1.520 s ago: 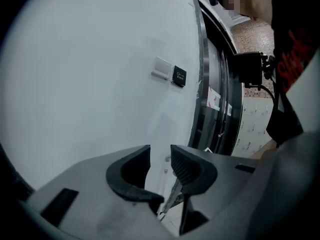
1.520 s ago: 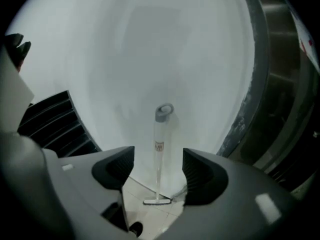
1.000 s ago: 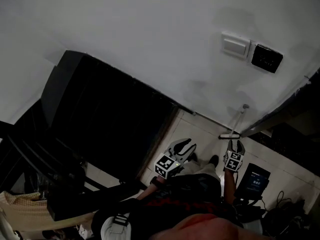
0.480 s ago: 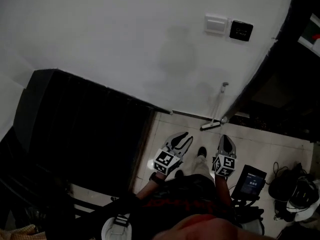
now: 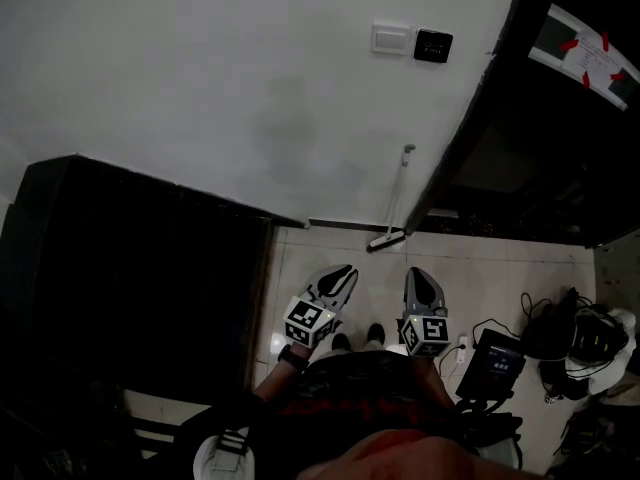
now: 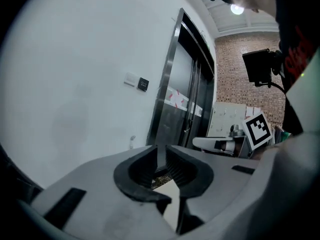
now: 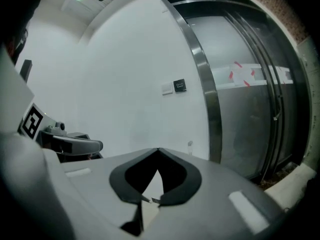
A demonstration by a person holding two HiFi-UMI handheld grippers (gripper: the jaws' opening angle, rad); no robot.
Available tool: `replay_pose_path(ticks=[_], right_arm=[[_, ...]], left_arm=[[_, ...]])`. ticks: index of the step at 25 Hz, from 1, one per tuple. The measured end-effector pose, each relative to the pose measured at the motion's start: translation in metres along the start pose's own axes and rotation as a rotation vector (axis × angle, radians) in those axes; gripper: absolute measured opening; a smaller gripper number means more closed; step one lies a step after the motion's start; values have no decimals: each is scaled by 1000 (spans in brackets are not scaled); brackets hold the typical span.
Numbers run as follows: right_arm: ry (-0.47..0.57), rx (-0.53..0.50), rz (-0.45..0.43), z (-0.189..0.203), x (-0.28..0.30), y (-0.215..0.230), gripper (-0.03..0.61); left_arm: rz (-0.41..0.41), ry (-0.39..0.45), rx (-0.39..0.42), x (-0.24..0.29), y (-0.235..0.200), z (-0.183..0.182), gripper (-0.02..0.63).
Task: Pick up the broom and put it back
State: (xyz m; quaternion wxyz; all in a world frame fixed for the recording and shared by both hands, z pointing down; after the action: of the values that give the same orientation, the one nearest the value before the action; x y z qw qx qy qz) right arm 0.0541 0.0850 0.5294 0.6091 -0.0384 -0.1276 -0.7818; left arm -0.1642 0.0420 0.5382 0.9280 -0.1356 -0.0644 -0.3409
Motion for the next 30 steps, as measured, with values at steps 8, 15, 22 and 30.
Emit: replay_pose_path(ticks=[8, 15, 22, 30], right_arm=[[-2, -1, -23, -1, -16, 17, 0], [-63, -13, -76, 13, -15, 23, 0], [-98, -2, -164, 16, 1, 13, 0], [-139, 0, -261, 11, 30, 1, 0]], left_arm=[[-54, -34, -11, -15, 9, 16, 24], [-15, -75, -13, -8, 26, 43, 6], [67, -114, -38, -3, 72, 50, 6], [39, -141, -6, -21, 69, 58, 6]])
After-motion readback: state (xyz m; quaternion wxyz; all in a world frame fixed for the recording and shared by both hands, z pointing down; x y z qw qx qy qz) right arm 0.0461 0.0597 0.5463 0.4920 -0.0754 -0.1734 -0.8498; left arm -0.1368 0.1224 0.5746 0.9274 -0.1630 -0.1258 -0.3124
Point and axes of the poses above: the fingertips, and each gripper's own axes: x forward along the fingers, y to its right, z out of its underside, the point moved 8 cm from there along -x, backward along the fingers, and after that the axes turned 3 degrees about -z, right-handed, at the moved point
